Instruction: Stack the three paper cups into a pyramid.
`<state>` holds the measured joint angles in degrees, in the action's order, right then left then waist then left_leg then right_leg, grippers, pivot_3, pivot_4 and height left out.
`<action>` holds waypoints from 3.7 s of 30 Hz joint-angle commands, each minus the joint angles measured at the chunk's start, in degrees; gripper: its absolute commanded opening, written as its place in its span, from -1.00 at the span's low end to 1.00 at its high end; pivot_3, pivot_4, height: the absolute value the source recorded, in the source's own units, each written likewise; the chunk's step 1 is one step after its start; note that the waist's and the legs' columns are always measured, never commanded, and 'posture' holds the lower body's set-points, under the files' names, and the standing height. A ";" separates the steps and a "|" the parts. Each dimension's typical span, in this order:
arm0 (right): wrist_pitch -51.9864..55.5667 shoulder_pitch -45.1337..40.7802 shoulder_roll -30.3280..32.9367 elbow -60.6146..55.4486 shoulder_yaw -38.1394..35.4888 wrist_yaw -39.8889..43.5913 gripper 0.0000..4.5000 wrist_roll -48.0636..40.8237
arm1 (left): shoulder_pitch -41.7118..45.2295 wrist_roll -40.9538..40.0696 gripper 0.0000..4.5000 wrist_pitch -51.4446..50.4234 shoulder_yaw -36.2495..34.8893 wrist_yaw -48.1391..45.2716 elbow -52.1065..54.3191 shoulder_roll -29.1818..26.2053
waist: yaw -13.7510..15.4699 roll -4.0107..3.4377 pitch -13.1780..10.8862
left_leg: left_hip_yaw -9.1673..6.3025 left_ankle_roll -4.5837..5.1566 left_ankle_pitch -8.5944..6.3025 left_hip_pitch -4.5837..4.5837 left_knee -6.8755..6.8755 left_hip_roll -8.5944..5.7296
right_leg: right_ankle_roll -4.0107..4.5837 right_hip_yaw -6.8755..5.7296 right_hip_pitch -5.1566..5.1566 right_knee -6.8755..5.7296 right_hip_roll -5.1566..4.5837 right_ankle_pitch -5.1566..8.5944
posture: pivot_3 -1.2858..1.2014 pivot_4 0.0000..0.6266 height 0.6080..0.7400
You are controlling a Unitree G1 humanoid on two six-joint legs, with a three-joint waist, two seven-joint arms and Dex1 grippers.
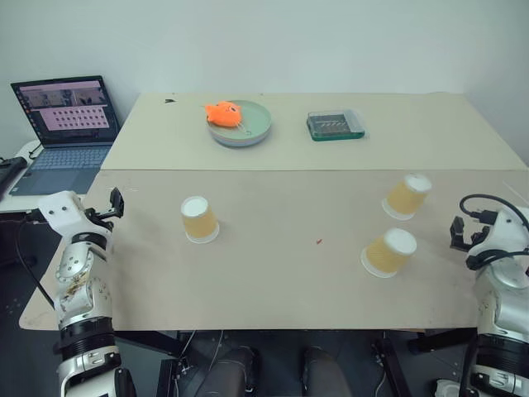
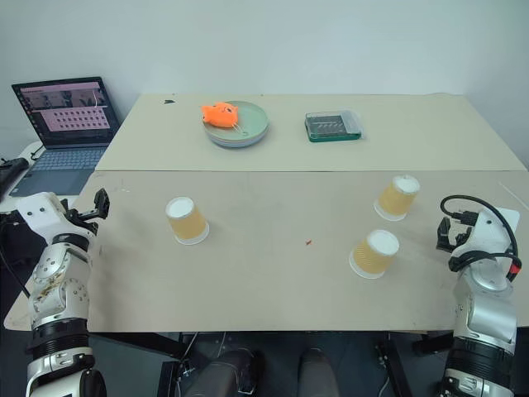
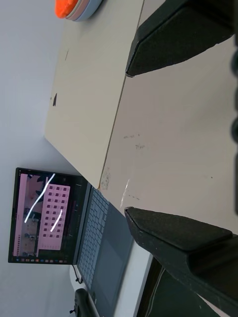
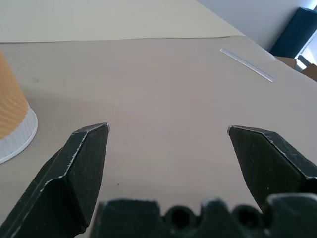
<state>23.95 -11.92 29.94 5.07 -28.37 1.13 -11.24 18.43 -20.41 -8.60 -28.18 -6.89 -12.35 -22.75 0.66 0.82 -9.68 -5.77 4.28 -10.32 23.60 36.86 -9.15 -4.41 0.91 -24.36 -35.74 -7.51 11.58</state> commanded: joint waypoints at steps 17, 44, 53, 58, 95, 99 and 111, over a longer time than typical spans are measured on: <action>-1.47 -1.81 1.40 -0.28 -0.28 0.44 1.00 0.66 | 4.59 -41.11 0.99 -38.72 19.56 -36.47 44.88 -19.47 | -1.80 -0.26 0.00 | 0.02 0.03 -0.19 0.14 -0.06 0.06 | 0.52 0.06 -0.25 -0.08 0.11 -0.13 | 0.03 -0.52 0.85; 7.51 19.43 26.98 -14.87 0.00 63.50 1.00 -21.41 | 2.31 -27.33 0.99 -31.54 27.56 -44.74 43.78 -18.98 | -0.49 -0.38 -0.49 | 0.04 0.04 -0.40 0.06 -0.06 0.11 | 0.02 -0.12 0.12 0.28 -0.46 0.24 | 0.03 -0.52 0.85; 5.09 15.32 25.67 -13.48 4.25 60.99 1.00 -18.75 | 1.58 -27.32 0.99 -31.99 27.00 -44.17 44.60 -19.01 | 0.28 -0.39 -0.49 | 0.03 0.16 -0.46 0.21 -0.05 0.07 | 0.38 -0.12 0.04 0.61 -0.12 0.00 | 0.03 -0.52 0.85; 5.40 12.24 24.86 -14.36 7.06 60.08 1.00 -18.39 | 1.60 -27.02 0.99 -32.10 26.61 -43.57 44.46 -19.30 | 0.19 -0.39 -0.49 | 0.03 0.13 -0.45 0.20 -0.05 0.09 | 0.37 -0.12 0.06 0.59 -0.11 -0.02 | 0.03 -0.52 0.85; 5.23 -16.06 17.20 -12.15 24.40 58.81 0.19 -14.46 | -3.45 -22.11 1.00 -30.21 24.07 -42.76 45.05 -21.75 | -0.42 -0.38 -0.49 | 0.03 0.00 -0.36 0.16 0.01 0.19 | 0.53 -0.11 0.00 0.53 0.04 -0.21 | 0.03 -0.52 0.85; 5.23 -21.88 12.68 -8.57 30.61 60.81 0.19 -12.98 | -3.75 -21.44 1.00 -29.90 24.05 -41.97 45.21 -21.37 | -0.13 -0.35 -0.49 | 0.00 -0.02 -0.34 0.15 0.01 0.23 | 0.57 -0.14 0.01 0.55 0.10 -0.24 | 0.03 -0.52 0.85; -0.29 -32.21 3.98 7.73 41.13 62.87 0.19 -3.14 | -5.74 -19.82 1.00 -28.85 24.90 -39.96 46.90 -19.50 | -0.09 -0.35 -0.50 | -0.03 -0.10 -0.30 0.18 0.00 0.12 | 0.61 -0.08 -0.24 0.43 0.12 -0.44 | 0.03 -0.52 0.85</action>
<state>25.71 -41.71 34.44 11.48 13.18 64.24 -15.49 12.58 -40.39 -38.80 -2.66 -47.38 32.93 -42.60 0.57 0.47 -10.18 -5.80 4.15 -10.60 23.78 36.86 -9.02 -3.77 0.83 -24.60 -35.31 -7.38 11.12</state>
